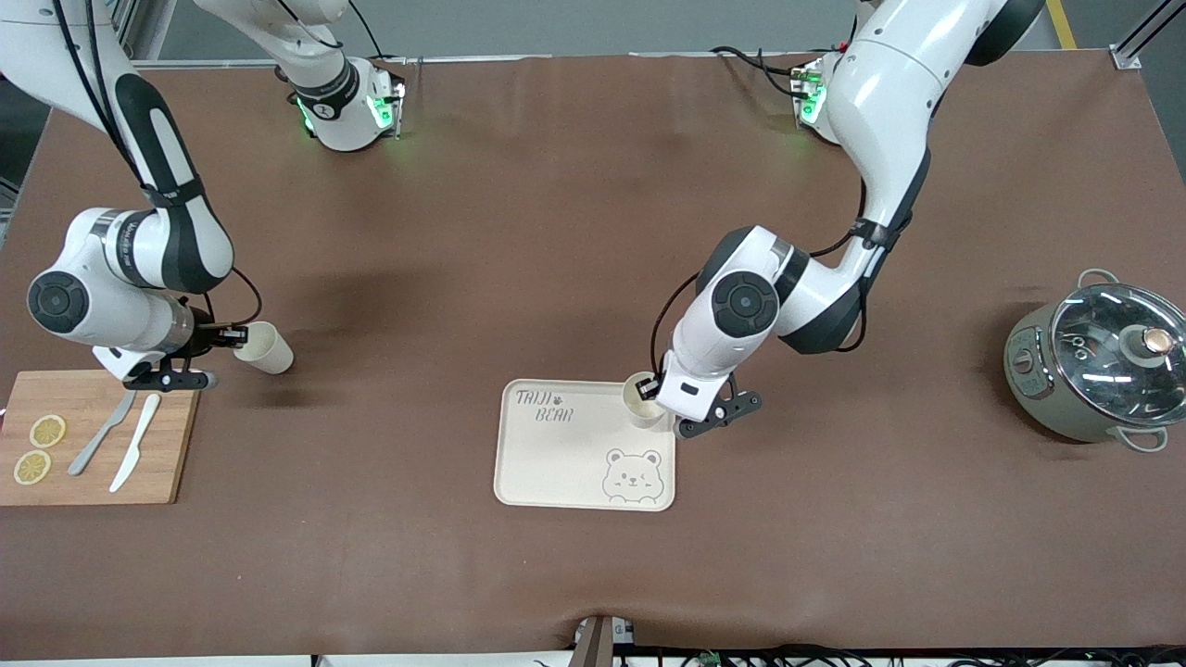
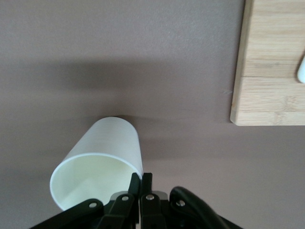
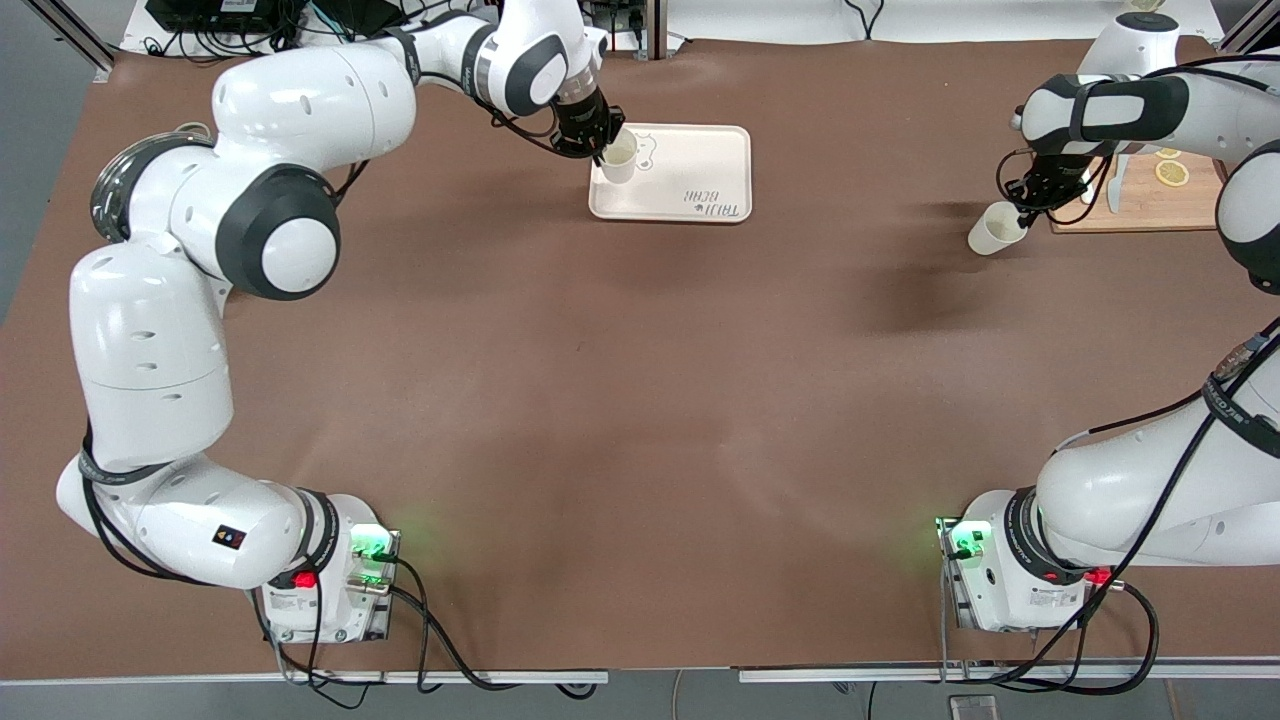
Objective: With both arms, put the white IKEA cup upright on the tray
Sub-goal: 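Set the cup on the tray with the left gripper while the right gripper grasps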
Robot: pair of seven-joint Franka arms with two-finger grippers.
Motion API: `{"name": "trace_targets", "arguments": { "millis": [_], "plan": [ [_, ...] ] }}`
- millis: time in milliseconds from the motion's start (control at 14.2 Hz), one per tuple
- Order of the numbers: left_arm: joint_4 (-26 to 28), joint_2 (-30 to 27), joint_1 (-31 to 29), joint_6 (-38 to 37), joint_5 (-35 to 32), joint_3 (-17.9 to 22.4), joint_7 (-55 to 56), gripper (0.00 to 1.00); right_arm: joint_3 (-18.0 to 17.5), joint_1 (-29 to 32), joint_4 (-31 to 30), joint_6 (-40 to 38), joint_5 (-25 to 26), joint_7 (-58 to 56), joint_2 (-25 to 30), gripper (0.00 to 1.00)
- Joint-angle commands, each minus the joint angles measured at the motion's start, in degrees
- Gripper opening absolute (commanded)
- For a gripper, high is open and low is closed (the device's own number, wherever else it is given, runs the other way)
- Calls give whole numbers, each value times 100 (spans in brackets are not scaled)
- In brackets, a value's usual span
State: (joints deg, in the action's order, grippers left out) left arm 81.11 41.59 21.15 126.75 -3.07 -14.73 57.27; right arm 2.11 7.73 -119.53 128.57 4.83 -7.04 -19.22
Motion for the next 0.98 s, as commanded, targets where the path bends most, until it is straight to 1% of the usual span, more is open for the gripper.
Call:
{"name": "trace_targets", "arguments": {
  "millis": [0, 70, 141, 281, 352, 422, 492, 563, 633, 704, 915],
  "plan": [
    [-236, 261, 170, 25, -142, 198, 223, 0, -79, 150, -62, 107, 62, 35, 111, 0],
    [-236, 314, 187, 43, -142, 199, 232, 0, -88, 132, 43, 19, 62, 62, 129, 0],
    [-228, 375, 187, 43, -142, 199, 249, 0, -88, 123, 296, -321, 18, 62, 129, 0],
    [-236, 454, 187, 139, -142, 199, 250, 0, -88, 115, 798, -1321, -384, 71, 155, 0],
    [-236, 472, 187, 157, -133, 199, 258, 0, -80, 115, 1009, -1666, -491, 79, 181, 0],
    [-228, 472, 196, 157, -133, 199, 258, 9, -88, 141, 1193, -1895, -510, 88, 182, 0],
    [-227, 464, 188, 157, -133, 199, 267, 29, -88, 123, 1300, -2028, -518, 167, 182, 0],
    [-227, 464, 187, 157, -150, 199, 250, 77, -97, 89, 1309, -2038, -562, 411, 182, 0],
    [-227, 420, 187, 157, -159, 199, 250, 100, -114, -8, 1310, -2047, -589, 622, 182, 0],
    [-227, 367, 179, 122, -177, 199, 241, 100, -115, -156, 1310, -2047, -589, 816, 208, 0],
    [-227, -1, 74, -123, -360, 199, 179, 100, -123, -683, 1318, -2082, -615, 2027, 182, 0]
  ]
}}
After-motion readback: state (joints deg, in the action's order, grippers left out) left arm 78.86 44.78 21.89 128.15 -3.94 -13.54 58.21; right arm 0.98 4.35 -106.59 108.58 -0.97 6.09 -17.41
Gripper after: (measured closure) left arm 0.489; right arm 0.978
